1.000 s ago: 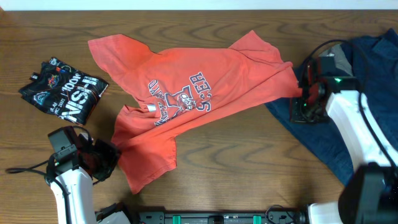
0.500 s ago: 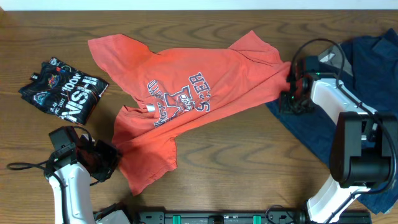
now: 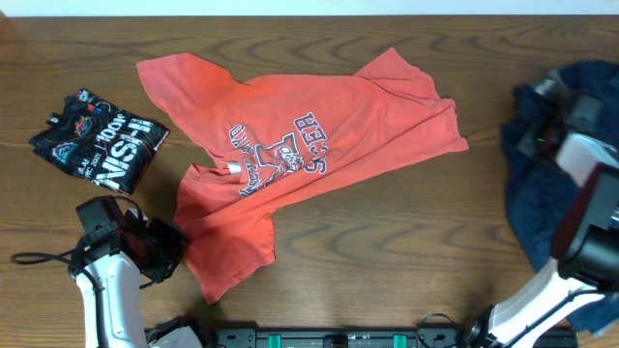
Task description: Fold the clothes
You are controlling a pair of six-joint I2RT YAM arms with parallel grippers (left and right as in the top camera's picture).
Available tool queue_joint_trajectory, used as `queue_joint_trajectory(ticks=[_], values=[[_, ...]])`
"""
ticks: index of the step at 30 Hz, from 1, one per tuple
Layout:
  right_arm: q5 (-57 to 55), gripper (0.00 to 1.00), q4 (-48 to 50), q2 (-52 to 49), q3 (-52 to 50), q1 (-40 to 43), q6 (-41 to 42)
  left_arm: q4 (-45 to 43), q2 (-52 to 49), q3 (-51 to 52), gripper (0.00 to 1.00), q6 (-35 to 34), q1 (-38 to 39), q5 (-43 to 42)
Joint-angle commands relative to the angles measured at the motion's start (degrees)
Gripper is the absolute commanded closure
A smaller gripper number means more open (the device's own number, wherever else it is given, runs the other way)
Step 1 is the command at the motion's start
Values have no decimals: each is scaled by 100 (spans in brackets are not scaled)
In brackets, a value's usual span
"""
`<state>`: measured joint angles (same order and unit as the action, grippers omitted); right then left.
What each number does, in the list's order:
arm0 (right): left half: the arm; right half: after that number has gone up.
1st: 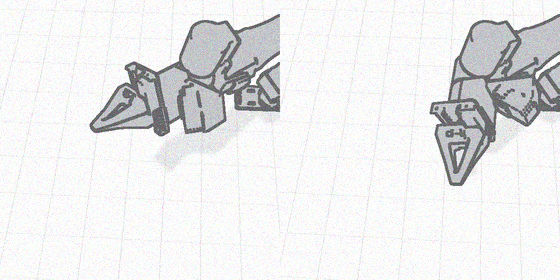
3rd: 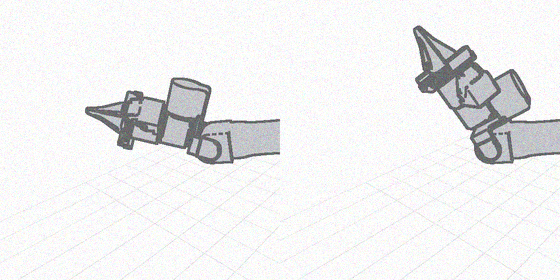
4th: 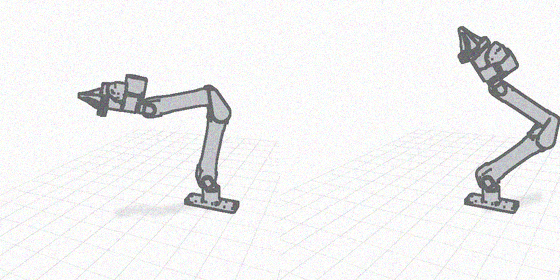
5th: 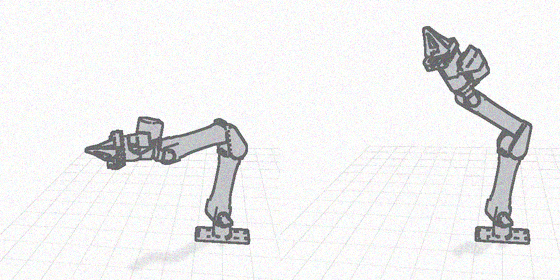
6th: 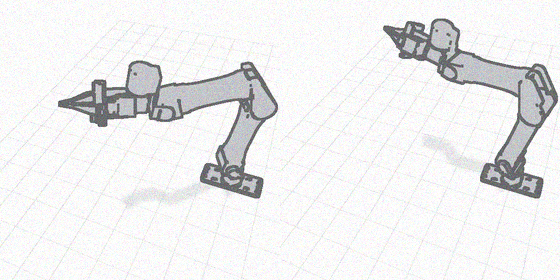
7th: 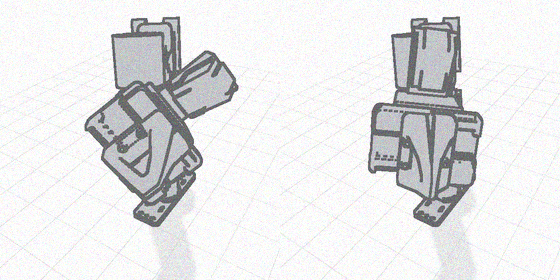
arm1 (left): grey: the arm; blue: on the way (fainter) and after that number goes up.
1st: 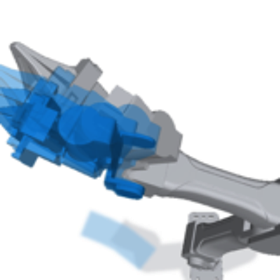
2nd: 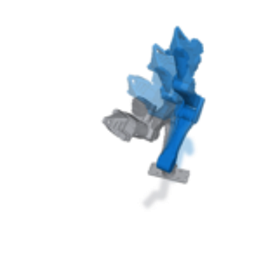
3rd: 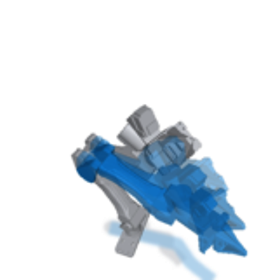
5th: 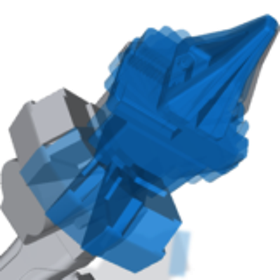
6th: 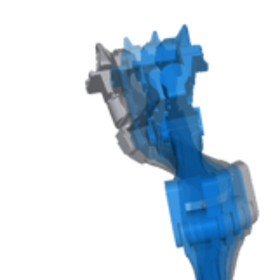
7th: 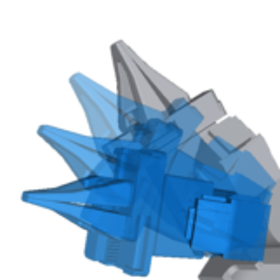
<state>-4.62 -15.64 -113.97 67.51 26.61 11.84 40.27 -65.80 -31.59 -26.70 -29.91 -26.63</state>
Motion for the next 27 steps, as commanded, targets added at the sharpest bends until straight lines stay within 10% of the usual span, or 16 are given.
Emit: queue_joint_trajectory(ticks=[1,10,27], values=[[103,77,-44,-109,111,651,295,20,-15,-61,94,120,-39,26],[3639,41,-693,46,549,470,-566,22,-15,-61,94,122,-39,26],[1513,20,-726,42,470,-2275,-719,24,-15,-61,94,380,-39,28]])
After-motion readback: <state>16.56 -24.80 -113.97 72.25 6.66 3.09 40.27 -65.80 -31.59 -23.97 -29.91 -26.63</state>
